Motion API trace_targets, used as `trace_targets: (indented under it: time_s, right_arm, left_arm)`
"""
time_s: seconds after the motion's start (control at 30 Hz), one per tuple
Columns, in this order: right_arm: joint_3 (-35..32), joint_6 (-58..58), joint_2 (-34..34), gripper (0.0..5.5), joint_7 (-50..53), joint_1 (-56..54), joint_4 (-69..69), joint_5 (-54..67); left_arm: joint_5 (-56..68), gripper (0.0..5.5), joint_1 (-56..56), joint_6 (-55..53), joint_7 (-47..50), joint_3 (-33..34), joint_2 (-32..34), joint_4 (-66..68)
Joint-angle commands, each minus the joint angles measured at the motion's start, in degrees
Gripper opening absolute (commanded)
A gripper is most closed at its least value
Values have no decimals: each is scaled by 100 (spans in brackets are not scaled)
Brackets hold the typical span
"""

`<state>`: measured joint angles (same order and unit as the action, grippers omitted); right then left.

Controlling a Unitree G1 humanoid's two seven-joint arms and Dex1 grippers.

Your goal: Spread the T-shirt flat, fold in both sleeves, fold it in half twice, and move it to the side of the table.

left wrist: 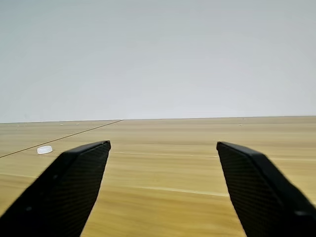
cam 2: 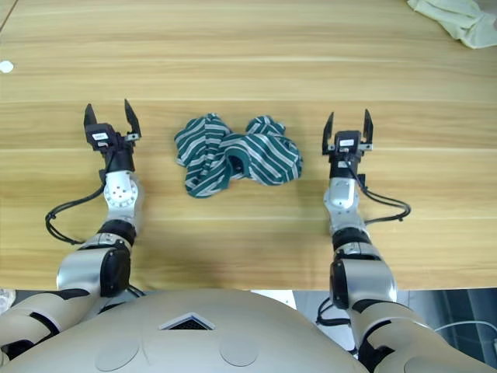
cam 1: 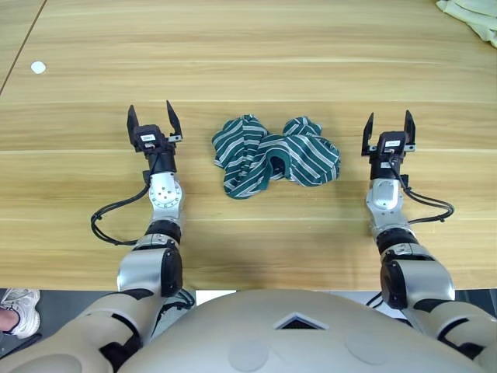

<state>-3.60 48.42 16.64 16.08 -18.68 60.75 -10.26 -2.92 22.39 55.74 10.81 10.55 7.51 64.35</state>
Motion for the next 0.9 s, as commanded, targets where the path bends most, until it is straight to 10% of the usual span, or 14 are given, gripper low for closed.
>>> trace_targets:
  time_s: [0.03,0.9]
  right_arm:
    - [20,-66,-31,317,67,-134,191,-57]
    - [106,-4,-150,375,135,-386,431,-78]
  left_arm:
    - [66,398,90,-145,-12,39,7,195]
    - [166,372,121,-47,-259,87,60,227]
